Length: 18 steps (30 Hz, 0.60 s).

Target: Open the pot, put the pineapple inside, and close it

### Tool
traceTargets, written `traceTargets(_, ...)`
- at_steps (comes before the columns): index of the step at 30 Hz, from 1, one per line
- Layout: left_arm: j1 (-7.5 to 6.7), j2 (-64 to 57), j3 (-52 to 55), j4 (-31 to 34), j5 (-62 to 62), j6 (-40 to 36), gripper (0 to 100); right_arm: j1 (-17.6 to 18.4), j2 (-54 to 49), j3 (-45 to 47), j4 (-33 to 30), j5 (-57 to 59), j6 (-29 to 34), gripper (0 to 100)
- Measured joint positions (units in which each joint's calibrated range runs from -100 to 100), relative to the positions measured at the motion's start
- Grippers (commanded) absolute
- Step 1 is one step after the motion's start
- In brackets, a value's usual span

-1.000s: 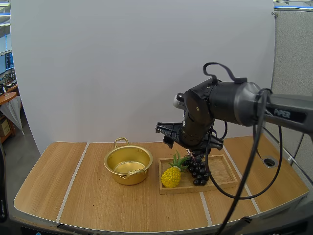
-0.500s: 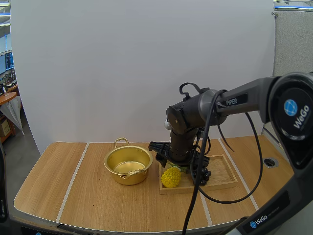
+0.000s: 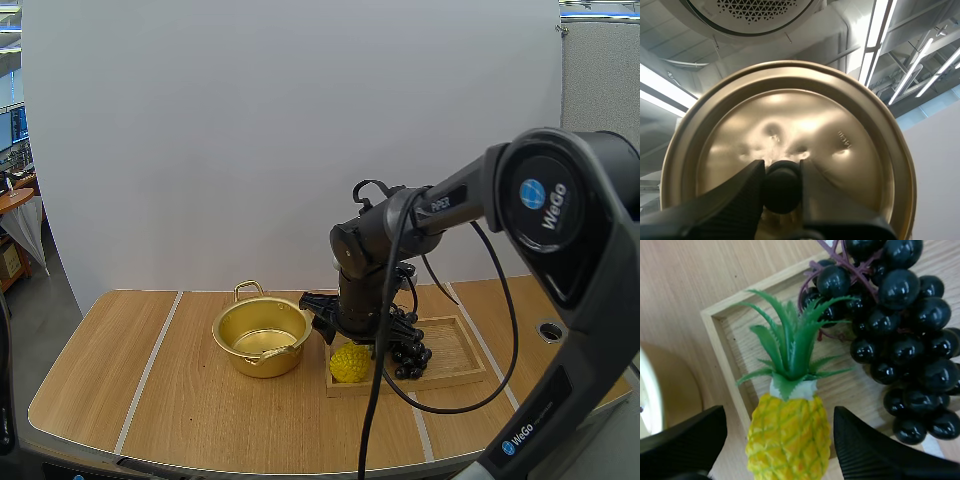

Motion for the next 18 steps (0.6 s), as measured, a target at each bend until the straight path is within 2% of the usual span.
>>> traceTargets(18, 0.00, 0.0, 0.0, 0.0, 0.0, 0.0, 0, 0.0, 6.0, -0.3, 0.2, -2.8, 1.8, 100)
